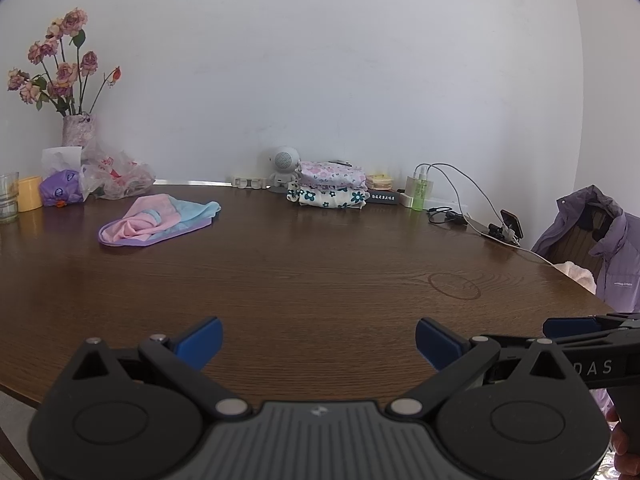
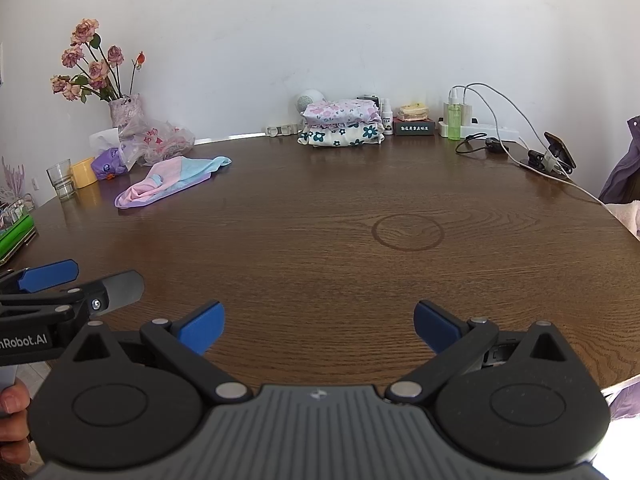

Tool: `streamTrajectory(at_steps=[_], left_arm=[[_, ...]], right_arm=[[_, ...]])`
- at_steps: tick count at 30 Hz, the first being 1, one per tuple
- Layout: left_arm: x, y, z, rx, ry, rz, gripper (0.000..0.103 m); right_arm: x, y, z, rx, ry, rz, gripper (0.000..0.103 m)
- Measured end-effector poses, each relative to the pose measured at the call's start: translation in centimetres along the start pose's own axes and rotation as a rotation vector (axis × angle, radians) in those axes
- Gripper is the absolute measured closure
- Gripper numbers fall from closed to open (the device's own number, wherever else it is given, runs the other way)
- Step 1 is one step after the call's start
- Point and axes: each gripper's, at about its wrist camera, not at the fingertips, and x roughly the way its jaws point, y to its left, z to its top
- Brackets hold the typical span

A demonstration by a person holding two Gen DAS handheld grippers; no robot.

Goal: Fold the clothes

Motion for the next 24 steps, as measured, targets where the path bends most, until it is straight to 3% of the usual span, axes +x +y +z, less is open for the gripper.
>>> streamTrajectory(at_steps=[24], left_arm=[[-0.10, 0.01, -0.15, -0.003, 0.004, -0.003, 0.000]], right_arm=[[0.02, -0.11, 0.04, 0.001, 0.001, 0.002, 0.000]])
